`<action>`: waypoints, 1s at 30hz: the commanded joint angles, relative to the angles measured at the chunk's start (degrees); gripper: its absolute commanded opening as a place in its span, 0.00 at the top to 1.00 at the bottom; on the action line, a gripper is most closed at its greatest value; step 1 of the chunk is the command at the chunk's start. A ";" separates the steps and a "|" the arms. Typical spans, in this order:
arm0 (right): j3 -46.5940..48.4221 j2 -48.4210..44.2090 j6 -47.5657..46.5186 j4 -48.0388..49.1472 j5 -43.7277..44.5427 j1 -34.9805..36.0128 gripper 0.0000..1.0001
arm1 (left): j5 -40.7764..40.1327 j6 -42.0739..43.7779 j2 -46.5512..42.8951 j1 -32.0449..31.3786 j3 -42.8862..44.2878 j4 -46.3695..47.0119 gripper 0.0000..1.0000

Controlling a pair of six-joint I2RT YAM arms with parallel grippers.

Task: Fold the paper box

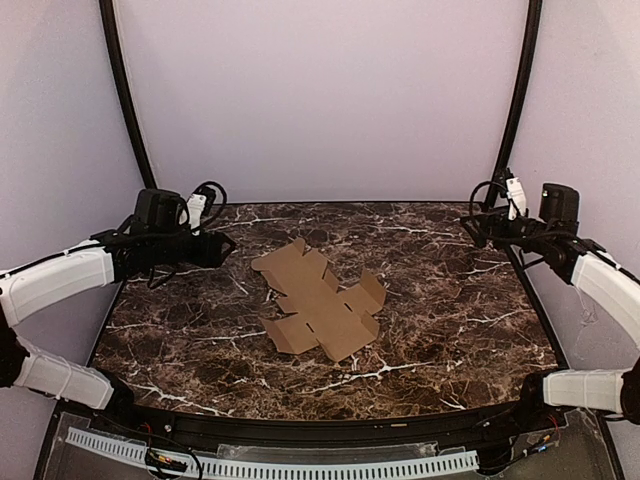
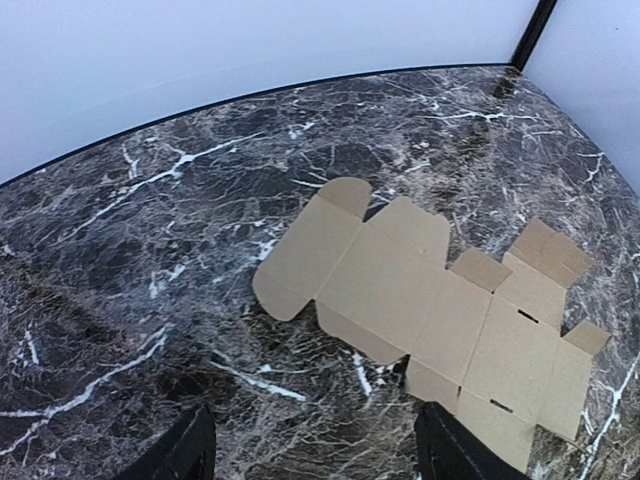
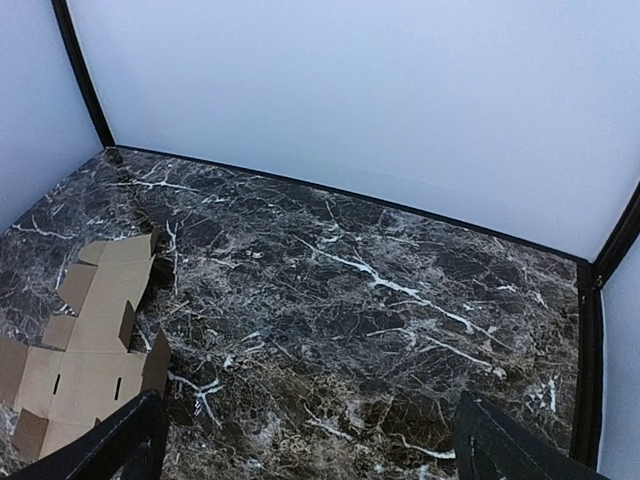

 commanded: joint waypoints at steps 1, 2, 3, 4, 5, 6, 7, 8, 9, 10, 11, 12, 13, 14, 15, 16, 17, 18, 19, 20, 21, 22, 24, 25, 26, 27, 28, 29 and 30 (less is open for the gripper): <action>-1.11 -0.42 -11.19 -0.02 -8.27 0.34 0.01 | 4.31 -2.08 0.58 -3.01 3.74 -5.23 0.32; -0.75 0.03 -11.78 -0.87 -9.80 0.30 0.01 | 5.62 -3.97 0.69 -3.35 4.28 -6.60 0.33; -0.30 0.38 -12.10 -1.35 -10.96 0.34 0.01 | 6.43 -5.02 0.66 -3.51 4.29 -7.14 0.35; 0.27 0.73 -12.35 -1.87 -11.30 0.72 0.01 | 7.47 -6.90 0.35 -4.17 3.99 -7.65 0.36; 1.12 1.09 -13.30 -2.72 -11.11 1.41 0.01 | 7.66 -8.78 0.09 -4.67 3.07 -7.70 0.38; 2.09 1.77 -14.64 -3.95 -10.37 2.80 0.01 | 7.64 -9.79 -0.50 -5.78 2.42 -7.62 0.39; 3.06 2.57 -16.51 -5.20 -8.79 4.55 0.01 | 7.61 -11.70 -0.73 -6.39 1.07 -7.35 0.39; 3.94 3.44 -18.30 -6.57 -6.92 6.51 0.01 | 7.81 -12.79 -0.97 -7.60 0.54 -7.20 0.39; 4.83 4.78 -20.05 -7.96 -5.19 8.24 0.02 | 7.96 -15.70 -0.96 -8.22 -0.34 -7.14 0.39; 6.18 6.41 -22.06 -9.43 -4.21 9.82 0.03 | 8.07 -17.56 -0.89 -9.57 -0.74 -6.92 0.38; 7.40 8.27 -23.56 -11.58 -4.32 11.06 0.05 | 8.18 -21.55 -0.88 -10.35 -1.82 -5.73 0.37; 8.79 10.59 -24.72 -13.91 -4.74 12.26 0.07 | 8.35 -23.47 -0.87 -12.13 -3.30 -4.94 0.36; 10.18 12.84 -25.56 -16.18 -5.17 13.53 0.11 | 8.36 -27.47 -0.87 -12.95 -4.15 -2.93 0.35; 11.36 15.44 -26.27 -18.36 -5.81 14.63 0.14 | 7.82 -29.42 -0.67 -14.44 -6.02 -1.96 0.35; 12.17 17.70 -26.69 -19.91 -6.19 15.83 0.17 | 6.81 -34.16 -0.38 -14.94 -6.83 -0.95 0.34; 12.43 19.41 -26.65 -20.41 -6.11 17.04 0.20 | 6.71 -36.81 0.48 -15.38 -8.55 -0.49 0.34; 12.37 20.77 -26.32 -19.79 -5.86 18.06 0.21 | 7.34 -41.08 1.04 -15.45 -9.46 1.04 0.34; 12.20 21.73 -25.75 -18.82 -5.56 18.87 0.21 | 7.95 -42.56 2.42 -15.53 -10.97 2.09 0.35; 12.10 22.73 -25.06 -17.78 -5.33 19.43 0.21 | 9.03 -44.61 3.62 -15.60 -11.59 4.28 0.35; 12.27 23.72 -24.24 -17.03 -5.29 19.69 0.22 | 9.23 -45.29 4.19 -15.65 -12.23 5.07 0.36; 12.75 24.82 -23.59 -16.74 -5.36 19.72 0.22 | 9.31 -46.06 5.10 -15.69 -12.30 5.88 0.37; 13.48 26.03 -23.00 -16.73 -5.49 19.81 0.23 | 9.24 -46.06 5.41 -15.70 -11.90 6.05 0.37; 14.73 28.05 -22.18 -16.74 -5.65 19.86 0.25 | 7.98 -44.79 6.06 -15.70 -10.49 6.00 0.38; 15.19 28.93 -21.75 -16.70 -5.57 19.86 0.26 | 6.76 -43.87 6.53 -15.66 -9.90 5.32 0.38; 15.71 29.74 -21.39 -16.75 -5.55 19.86 0.27 | 6.07 -43.38 6.83 -15.64 -8.40 4.93 0.38; 16.25 30.67 -20.98 -16.72 -5.34 19.86 0.28 | 4.98 -42.62 7.67 -15.56 -7.53 4.00 0.38; 16.83 31.58 -20.48 -16.77 -5.18 19.93 0.29 | 4.61 -42.18 8.19 -15.59 -5.68 3.48 0.39; 17.64 32.79 -20.00 -16.96 -5.13 19.90 0.30 | 4.29 -41.96 9.72 -15.59 -4.55 2.10 0.39; 18.50 33.82 -19.49 -17.40 -5.31 20.01 0.30 | 4.22 -41.73 10.45 -15.60 -2.25 0.31 0.39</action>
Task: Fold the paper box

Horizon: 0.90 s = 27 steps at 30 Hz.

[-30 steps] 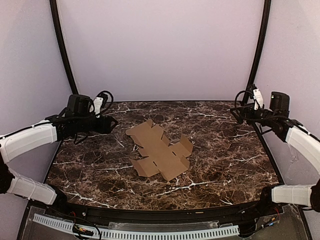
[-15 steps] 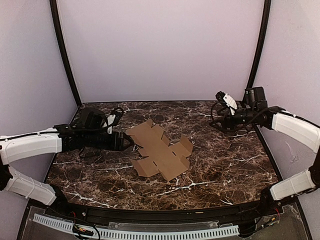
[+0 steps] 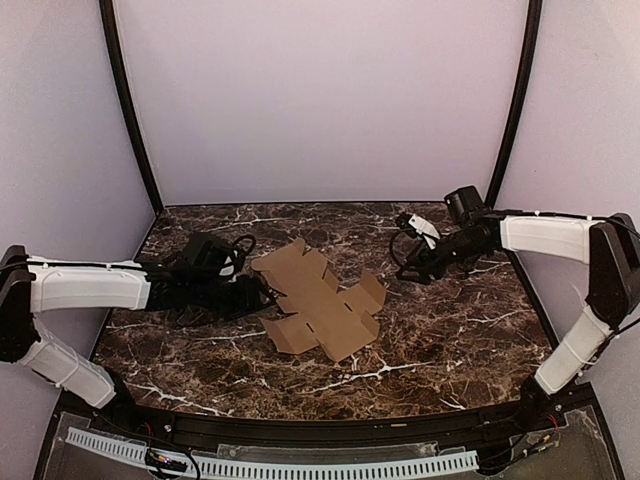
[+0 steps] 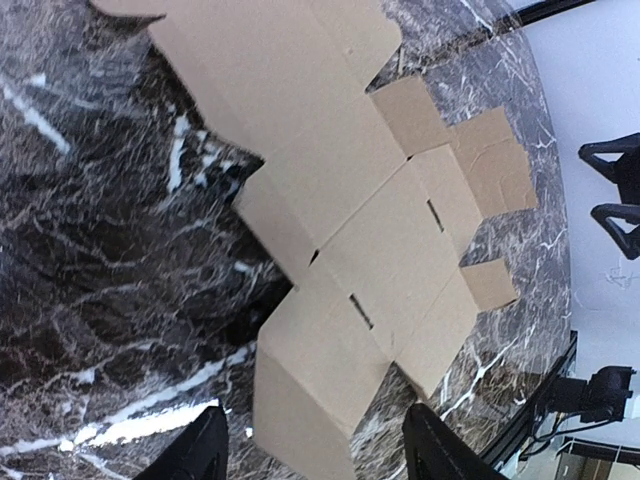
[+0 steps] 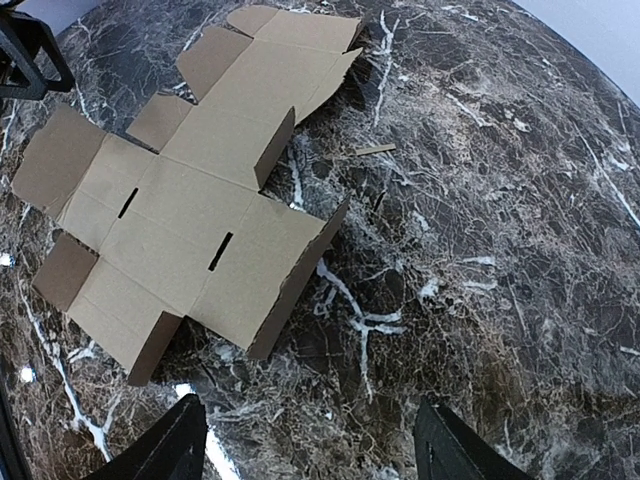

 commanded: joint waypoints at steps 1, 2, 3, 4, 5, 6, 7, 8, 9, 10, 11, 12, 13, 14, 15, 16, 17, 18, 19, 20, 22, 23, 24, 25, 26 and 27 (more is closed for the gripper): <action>4.57 4.18 2.92 -0.94 0.01 0.39 0.30 | -2.50 0.36 3.80 -0.03 7.19 -3.25 0.40; 5.69 5.15 3.43 -1.62 -0.10 0.60 0.31 | -2.55 0.20 4.52 -0.04 8.99 -4.63 0.40; 6.63 6.06 3.75 -2.30 -0.19 0.85 0.31 | -2.63 0.10 5.85 -0.05 9.73 -5.08 0.41; 7.87 6.83 3.88 -2.95 -0.17 1.22 0.31 | -2.70 -0.24 6.42 -0.05 10.90 -5.90 0.41; 8.55 7.56 3.86 -3.38 -0.07 1.62 0.31 | -2.71 -0.34 7.40 -0.05 11.85 -6.42 0.42; 9.06 8.21 3.94 -3.76 0.10 2.00 0.32 | -2.79 -0.55 7.73 -0.05 12.17 -7.27 0.42; 9.45 8.68 4.03 -4.09 0.15 2.40 0.32 | -2.69 -0.54 8.10 -0.03 12.57 -7.58 0.43; 9.60 9.25 3.96 -4.25 0.09 2.77 0.33 | -2.80 -0.57 8.16 -0.04 12.57 -8.08 0.43; 9.71 9.65 3.97 -4.45 0.05 3.07 0.33 | -2.96 -0.60 8.01 -0.05 12.42 -8.34 0.43; 9.80 10.04 4.00 -4.59 0.05 3.35 0.34 | -3.55 -0.57 7.77 -0.01 12.15 -8.69 0.43; 9.81 10.47 4.14 -4.62 0.05 3.66 0.35 | -3.78 -0.55 7.10 -0.04 11.51 -8.82 0.43; 9.74 10.78 4.23 -4.67 0.09 3.81 0.35 | -4.48 -0.36 6.21 -0.05 11.16 -9.01 0.43; 9.73 11.15 4.32 -4.75 0.16 3.98 0.36 | -4.77 -0.18 5.77 -0.05 10.58 -9.25 0.43; 9.80 11.52 4.40 -4.80 0.44 4.09 0.37 | -5.14 0.22 5.00 -0.05 10.35 -9.86 0.43; 9.94 11.92 4.51 -4.92 0.81 4.17 0.38 | -5.32 0.46 4.68 -0.05 10.04 -10.24 0.43; 10.09 12.21 4.65 -4.99 1.05 4.19 0.40 | -5.52 1.17 4.15 -0.05 9.99 -11.19 0.43; 10.30 12.62 4.74 -5.21 1.19 4.17 0.41 | -5.64 1.55 3.90 -0.05 9.96 -11.74 0.42; 10.50 12.93 4.78 -5.43 1.25 4.19 0.43 | -5.76 2.23 3.32 -0.05 9.90 -12.84 0.42; 10.66 13.12 4.91 -5.64 1.20 4.11 0.44 | -5.94 2.65 2.96 -0.05 9.82 -13.36 0.42; 10.76 13.29 4.97 -5.75 1.00 4.16 0.45 | -6.16 3.26 2.36 -0.05 9.75 -14.23 0.42; 10.83 13.51 5.12 -5.94 0.60 4.23 0.47 | -6.48 4.15 1.56 -0.01 9.55 -15.36 0.42; 10.83 13.52 5.13 -6.01 0.51 4.20 0.49 | -6.56 4.32 1.38 -0.03 9.36 -15.72 0.42; 10.87 13.61 5.07 -6.10 0.49 4.19 0.51 | -6.58 4.55 1.02 -0.05 9.21 -15.92 0.41; 10.95 13.68 5.05 -6.21 0.49 4.18 0.53 | -6.52 4.65 0.89 -0.05 8.88 -15.95 0.41; 11.04 13.87 4.94 -6.43 0.42 4.19 0.55 | -6.37 4.72 0.61 -0.05 8.75 -15.91 0.41; 11.17 14.00 4.96 -6.55 0.36 4.17 0.57 | -6.33 4.98 0.55 -0.05 8.48 -15.90 0.42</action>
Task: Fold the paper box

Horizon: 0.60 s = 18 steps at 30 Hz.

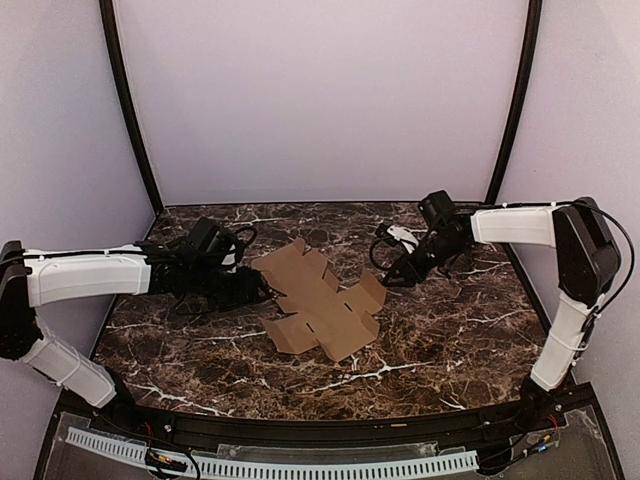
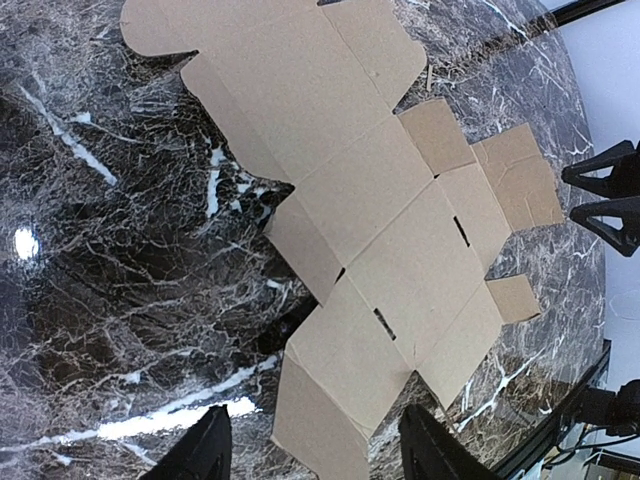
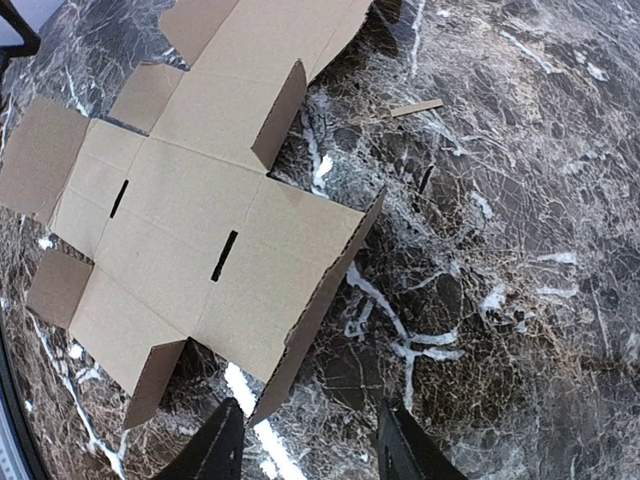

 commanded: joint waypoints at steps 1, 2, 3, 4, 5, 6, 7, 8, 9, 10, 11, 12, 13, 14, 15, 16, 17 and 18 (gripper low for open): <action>1.65 1.17 0.19 -1.06 -0.41 0.41 0.57 | -0.84 2.09 -2.05 -0.03 -1.82 -3.44 0.41; 1.83 1.38 0.26 -1.21 -0.53 0.41 0.59 | -0.91 2.45 -2.06 -0.05 -1.83 -3.55 0.41; 2.15 1.69 0.26 -1.39 -0.68 0.41 0.60 | -1.07 2.67 -2.17 -0.07 -1.71 -3.63 0.42; 2.62 1.95 0.30 -1.70 -0.72 0.43 0.62 | -1.16 3.28 -2.25 -0.03 -1.56 -4.01 0.41; 3.00 2.24 0.31 -1.93 -0.68 0.49 0.62 | -1.55 3.61 -2.46 -0.06 -1.09 -4.34 0.41; 3.43 2.51 0.28 -2.20 -0.65 0.50 0.63 | -1.79 4.33 -2.62 -0.03 -0.81 -5.18 0.41; 3.80 2.80 0.30 -2.43 -0.63 0.50 0.64 | -2.46 4.75 -2.99 -0.06 -0.20 -5.63 0.41; 4.22 3.07 0.36 -2.66 -0.63 0.53 0.66 | -2.67 5.56 -3.44 -0.07 0.07 -6.56 0.41; 4.57 3.29 0.38 -2.87 -0.63 0.53 0.67 | -3.76 5.98 -3.68 -0.07 0.63 -7.02 0.41; 4.95 3.48 0.37 -3.12 -0.63 0.57 0.69 | -5.17 6.74 -4.31 -0.08 0.84 -8.03 0.41; 5.27 3.77 0.33 -3.41 -0.63 0.58 0.72 | -5.76 7.06 -4.68 -0.08 1.18 -8.41 0.41; 5.58 3.91 0.31 -3.63 -0.60 0.59 0.74 | -6.70 7.80 -5.29 -0.08 1.29 -9.19 0.41; 5.86 4.20 0.25 -3.75 -0.40 0.59 0.76 | -7.23 8.12 -5.57 -0.03 1.49 -9.57 0.40; 6.11 4.32 0.20 -4.08 -0.33 0.59 0.78 | -8.21 8.70 -6.10 -0.07 1.49 -10.25 0.40; 6.30 4.45 0.10 -4.18 -0.28 0.59 0.80 | -8.64 9.22 -6.33 -0.07 1.54 -10.94 0.40; 6.41 4.50 0.08 -4.27 -0.24 0.61 0.81 | -9.33 9.49 -6.71 -0.08 1.55 -11.23 0.40; 6.45 4.51 0.11 -4.26 -0.20 0.62 0.82 | -9.64 9.66 -6.85 -0.08 1.52 -11.47 0.40; 6.46 4.54 0.13 -4.40 -0.19 0.64 0.82 | -10.13 10.08 -7.06 -0.08 1.43 -11.91 0.39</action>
